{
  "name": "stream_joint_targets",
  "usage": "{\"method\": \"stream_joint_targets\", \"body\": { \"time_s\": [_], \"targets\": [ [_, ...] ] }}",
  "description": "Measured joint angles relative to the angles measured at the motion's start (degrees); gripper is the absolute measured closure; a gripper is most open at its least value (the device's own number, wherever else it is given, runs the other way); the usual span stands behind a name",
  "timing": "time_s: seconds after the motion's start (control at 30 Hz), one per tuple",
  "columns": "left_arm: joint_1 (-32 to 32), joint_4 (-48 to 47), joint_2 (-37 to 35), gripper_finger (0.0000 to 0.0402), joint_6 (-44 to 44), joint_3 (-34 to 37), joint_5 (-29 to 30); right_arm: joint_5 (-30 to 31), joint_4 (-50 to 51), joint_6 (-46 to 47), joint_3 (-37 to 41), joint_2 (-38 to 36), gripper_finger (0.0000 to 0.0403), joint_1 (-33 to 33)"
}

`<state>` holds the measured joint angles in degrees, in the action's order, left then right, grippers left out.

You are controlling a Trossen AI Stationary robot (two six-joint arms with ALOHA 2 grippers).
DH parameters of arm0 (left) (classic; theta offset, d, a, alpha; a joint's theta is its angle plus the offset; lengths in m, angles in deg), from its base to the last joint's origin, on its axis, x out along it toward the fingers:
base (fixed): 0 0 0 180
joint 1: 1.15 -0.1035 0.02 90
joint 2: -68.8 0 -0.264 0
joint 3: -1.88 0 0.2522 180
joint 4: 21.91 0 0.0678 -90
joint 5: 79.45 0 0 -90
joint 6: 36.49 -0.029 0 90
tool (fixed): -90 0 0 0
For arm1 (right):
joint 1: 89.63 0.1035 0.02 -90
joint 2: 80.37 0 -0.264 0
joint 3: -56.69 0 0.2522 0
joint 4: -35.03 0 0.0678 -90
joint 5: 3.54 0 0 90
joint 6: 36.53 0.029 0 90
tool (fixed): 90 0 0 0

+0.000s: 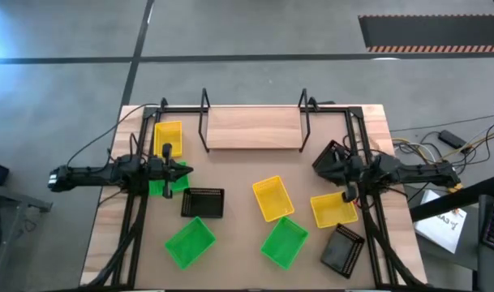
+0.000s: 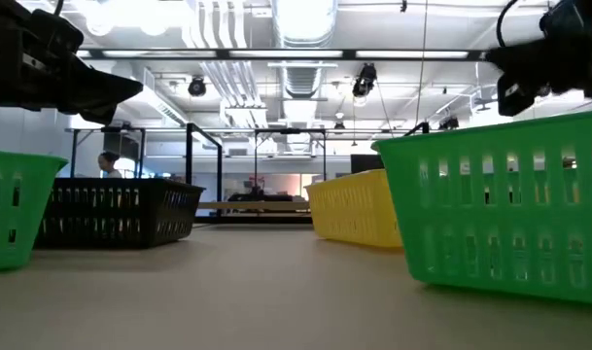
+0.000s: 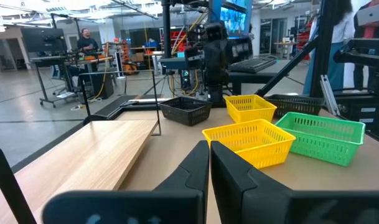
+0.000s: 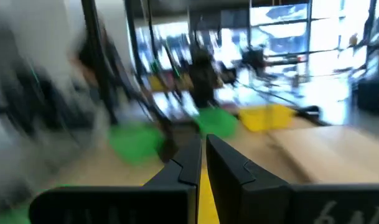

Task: Stack baskets on shelf by color
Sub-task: Put the middle yellow basket on the shelf

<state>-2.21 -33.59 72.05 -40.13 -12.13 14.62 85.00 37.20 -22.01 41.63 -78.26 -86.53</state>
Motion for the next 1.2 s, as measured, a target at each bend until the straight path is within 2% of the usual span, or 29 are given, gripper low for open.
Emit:
{"method": "stream_joint_targets", "body": {
  "time_s": [0.07,0.13,0.23,0.37,0.53,0.7,0.87,1.07,1.2],
  "targets": [
    [0.00,0.00,0.00,0.0402,0.00,0.00,0.02,1.42,-7.53,15.26,0.02,0.00,0.0385,0.00],
    [0.00,0.00,0.02,0.0402,0.00,0.00,0.05,6.01,-14.42,28.29,-0.02,0.04,0.0385,-0.02],
    [0.00,0.00,0.00,0.0402,0.00,0.00,0.17,17.61,-20.97,38.18,-0.03,0.04,0.0385,0.00],
    [0.01,0.00,0.02,0.0402,0.00,0.00,0.20,30.42,-25.91,43.16,-0.03,-0.04,0.0385,-0.02],
    [0.02,0.00,0.02,0.0402,0.00,0.00,0.26,41.87,-26.75,43.40,-0.03,-0.15,0.0385,-0.02],
    [0.00,0.00,0.02,0.0402,0.00,0.00,0.39,43.58,-26.63,44.44,-0.03,0.47,0.0385,-0.02],
    [0.00,0.02,0.02,0.0402,0.00,0.00,0.39,36.84,-23.41,45.65,-2.81,6.27,0.0385,0.02],
    [0.02,0.00,0.02,0.0402,0.00,0.00,0.35,32.02,-10.60,37.17,-17.17,22.65,0.0385,0.02],
    [0.00,0.00,0.02,0.0402,0.00,0.00,0.33,22.66,5.22,31.77,-29.84,33.08,0.0385,0.02]
  ]
}}
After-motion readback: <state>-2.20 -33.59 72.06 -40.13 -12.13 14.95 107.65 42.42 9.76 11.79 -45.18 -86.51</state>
